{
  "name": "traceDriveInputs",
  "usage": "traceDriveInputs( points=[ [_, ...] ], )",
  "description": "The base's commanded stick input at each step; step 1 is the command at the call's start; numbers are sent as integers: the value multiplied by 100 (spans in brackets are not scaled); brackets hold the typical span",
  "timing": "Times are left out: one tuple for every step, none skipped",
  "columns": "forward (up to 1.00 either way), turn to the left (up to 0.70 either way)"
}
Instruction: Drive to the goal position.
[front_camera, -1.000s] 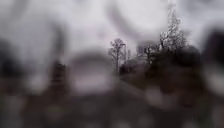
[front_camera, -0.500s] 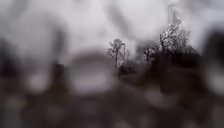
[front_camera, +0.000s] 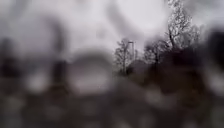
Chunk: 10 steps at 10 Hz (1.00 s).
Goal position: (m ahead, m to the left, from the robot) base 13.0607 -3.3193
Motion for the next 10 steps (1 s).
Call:
traceDriveInputs(
  points=[
    [85, 0],
    [85, 0],
    [85, 0],
    [85, 0],
    [85, 0],
    [85, 0],
    [85, 0],
    [85, 0],
    [85, 0],
    [85, 6]
  ],
)
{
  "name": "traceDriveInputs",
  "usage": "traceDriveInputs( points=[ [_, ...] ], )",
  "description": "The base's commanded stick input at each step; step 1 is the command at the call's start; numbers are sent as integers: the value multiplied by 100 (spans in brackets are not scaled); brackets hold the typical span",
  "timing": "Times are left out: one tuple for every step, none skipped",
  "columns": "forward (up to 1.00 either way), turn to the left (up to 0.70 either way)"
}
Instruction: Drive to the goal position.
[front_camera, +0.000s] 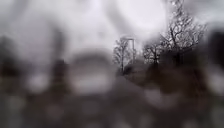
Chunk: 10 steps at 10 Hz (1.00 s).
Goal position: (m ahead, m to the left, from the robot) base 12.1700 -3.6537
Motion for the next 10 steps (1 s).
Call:
traceDriveInputs(
  points=[
    [85, 34],
    [85, 34],
    [85, 34],
    [85, 22],
    [85, 4],
    [85, 2],
    [85, 1],
    [85, 0],
    [85, 0],
    [85, 0]
  ],
)
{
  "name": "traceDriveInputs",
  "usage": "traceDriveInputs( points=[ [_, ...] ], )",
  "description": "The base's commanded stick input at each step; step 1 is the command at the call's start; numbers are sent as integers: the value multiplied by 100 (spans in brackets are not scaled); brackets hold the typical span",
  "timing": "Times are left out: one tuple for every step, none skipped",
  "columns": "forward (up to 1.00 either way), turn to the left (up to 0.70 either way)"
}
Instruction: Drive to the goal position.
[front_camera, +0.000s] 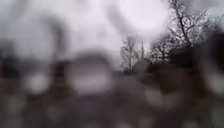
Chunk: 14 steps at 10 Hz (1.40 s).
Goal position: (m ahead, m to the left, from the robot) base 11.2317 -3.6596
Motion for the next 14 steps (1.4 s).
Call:
traceDriveInputs(
  points=[
    [85, 0],
    [85, 0],
    [85, 0],
    [85, 0],
    [85, 0],
    [85, 0],
    [85, 0],
    [85, 0],
    [85, 0],
    [85, 0],
    [85, 0],
    [85, 0],
    [85, 0],
    [85, 0]
  ],
)
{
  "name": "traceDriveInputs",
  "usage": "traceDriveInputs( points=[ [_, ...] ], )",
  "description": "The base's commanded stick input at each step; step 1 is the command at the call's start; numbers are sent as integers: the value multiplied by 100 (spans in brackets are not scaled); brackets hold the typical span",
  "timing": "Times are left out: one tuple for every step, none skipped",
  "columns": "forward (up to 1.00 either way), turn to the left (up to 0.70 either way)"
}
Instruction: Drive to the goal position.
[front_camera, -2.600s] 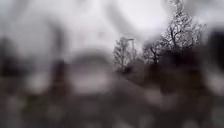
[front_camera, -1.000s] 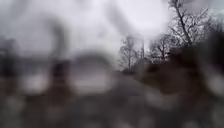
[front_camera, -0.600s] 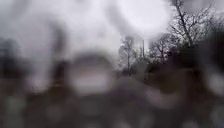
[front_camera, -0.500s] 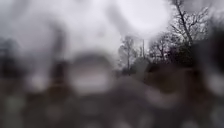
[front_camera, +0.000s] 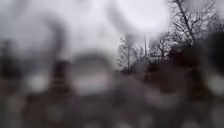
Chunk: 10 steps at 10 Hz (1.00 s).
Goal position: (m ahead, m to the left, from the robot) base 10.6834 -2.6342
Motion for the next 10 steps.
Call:
traceDriveInputs(
  points=[
    [85, 0],
    [85, 0],
    [85, 0],
    [85, 0],
    [85, 0],
    [85, 0],
    [85, 0],
    [85, 0],
    [85, 0],
    [85, 0]
  ],
)
